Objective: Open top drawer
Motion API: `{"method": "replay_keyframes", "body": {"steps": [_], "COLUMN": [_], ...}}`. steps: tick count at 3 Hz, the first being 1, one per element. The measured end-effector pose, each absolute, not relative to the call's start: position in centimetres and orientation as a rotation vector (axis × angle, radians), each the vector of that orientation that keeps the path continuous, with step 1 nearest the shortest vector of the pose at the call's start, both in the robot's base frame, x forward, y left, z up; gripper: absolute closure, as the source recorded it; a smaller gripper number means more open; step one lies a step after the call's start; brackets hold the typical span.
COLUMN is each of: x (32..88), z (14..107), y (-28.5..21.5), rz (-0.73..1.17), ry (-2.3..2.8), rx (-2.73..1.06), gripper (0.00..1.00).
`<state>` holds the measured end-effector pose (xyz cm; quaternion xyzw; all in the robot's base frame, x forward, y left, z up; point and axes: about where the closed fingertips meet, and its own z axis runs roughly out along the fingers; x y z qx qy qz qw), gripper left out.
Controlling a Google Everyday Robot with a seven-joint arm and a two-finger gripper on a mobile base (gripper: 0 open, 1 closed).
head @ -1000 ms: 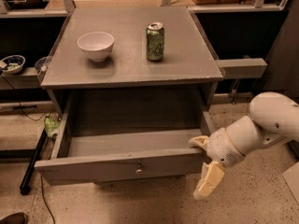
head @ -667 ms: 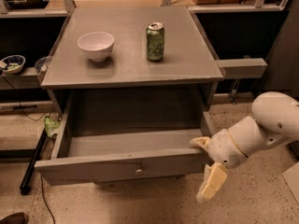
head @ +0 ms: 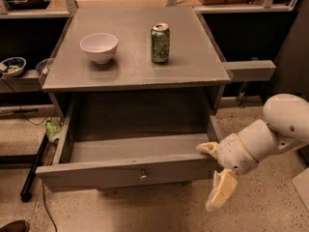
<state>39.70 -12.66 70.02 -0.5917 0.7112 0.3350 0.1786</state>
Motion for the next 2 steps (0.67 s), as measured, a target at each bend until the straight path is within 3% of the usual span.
{"method": "replay_keyframes", "body": {"steps": [2], "x": [38.20], "z": [70.67], "y": [-12.83], "rz": [1.069], "ry": [1.910], "rx": [-1.666], "gripper": [0.00]}}
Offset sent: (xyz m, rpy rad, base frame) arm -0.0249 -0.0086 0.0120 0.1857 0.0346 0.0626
